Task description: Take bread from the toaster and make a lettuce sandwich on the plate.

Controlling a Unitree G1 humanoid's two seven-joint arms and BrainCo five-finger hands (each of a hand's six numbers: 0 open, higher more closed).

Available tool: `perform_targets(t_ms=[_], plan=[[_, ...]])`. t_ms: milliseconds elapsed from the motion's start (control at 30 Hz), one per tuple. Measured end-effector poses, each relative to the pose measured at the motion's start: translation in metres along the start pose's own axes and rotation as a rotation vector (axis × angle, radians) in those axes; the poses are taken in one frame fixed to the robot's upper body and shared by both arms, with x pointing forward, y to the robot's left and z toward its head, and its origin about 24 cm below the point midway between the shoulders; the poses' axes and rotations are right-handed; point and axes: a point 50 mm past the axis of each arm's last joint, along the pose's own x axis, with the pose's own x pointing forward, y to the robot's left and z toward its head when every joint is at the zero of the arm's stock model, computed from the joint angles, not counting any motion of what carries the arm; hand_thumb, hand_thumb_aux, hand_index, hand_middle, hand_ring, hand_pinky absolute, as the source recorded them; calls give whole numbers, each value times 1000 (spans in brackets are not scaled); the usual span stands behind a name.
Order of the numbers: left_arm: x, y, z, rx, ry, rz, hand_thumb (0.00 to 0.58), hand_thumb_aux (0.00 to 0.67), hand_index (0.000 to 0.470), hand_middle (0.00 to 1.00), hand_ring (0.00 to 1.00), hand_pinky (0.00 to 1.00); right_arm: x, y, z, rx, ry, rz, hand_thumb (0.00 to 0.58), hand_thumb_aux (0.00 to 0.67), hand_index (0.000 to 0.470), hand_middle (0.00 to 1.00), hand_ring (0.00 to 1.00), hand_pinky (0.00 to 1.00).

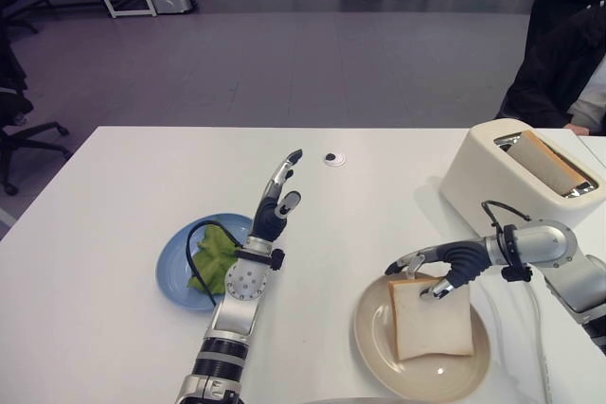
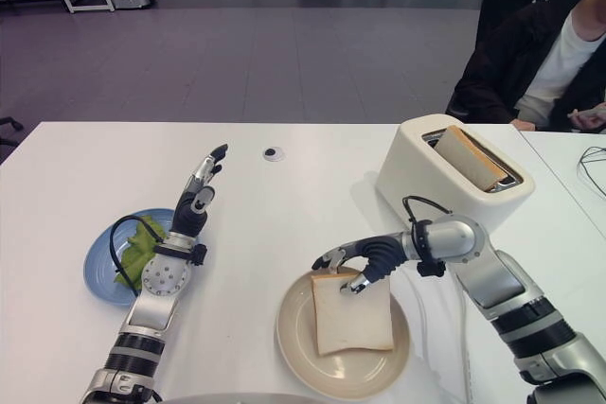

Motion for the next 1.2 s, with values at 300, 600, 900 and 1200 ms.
perform_targets(t_ms=[300,600,900,1200], plan=[[9,4,16,182,-96,-75,0,0,0,0,0,0,-12,-17,13,-55,-35,-151,0,0,0,0,0,0],[15,47,18,477,-79,-30,0,0,0,0,0,0,-57,-61,30,-114,-78,-443,0,0,0,0,0,0],[6,112,-17,1373,295,-230,0,0,0,0,0,0,-62,-70,31,-124,-96,-549,0,0,0,0,0,0],[-25,120,-37,1442,597,-596,0,0,0,0,0,0,-62,-70,30,-115,-96,-570,0,0,0,0,0,0]])
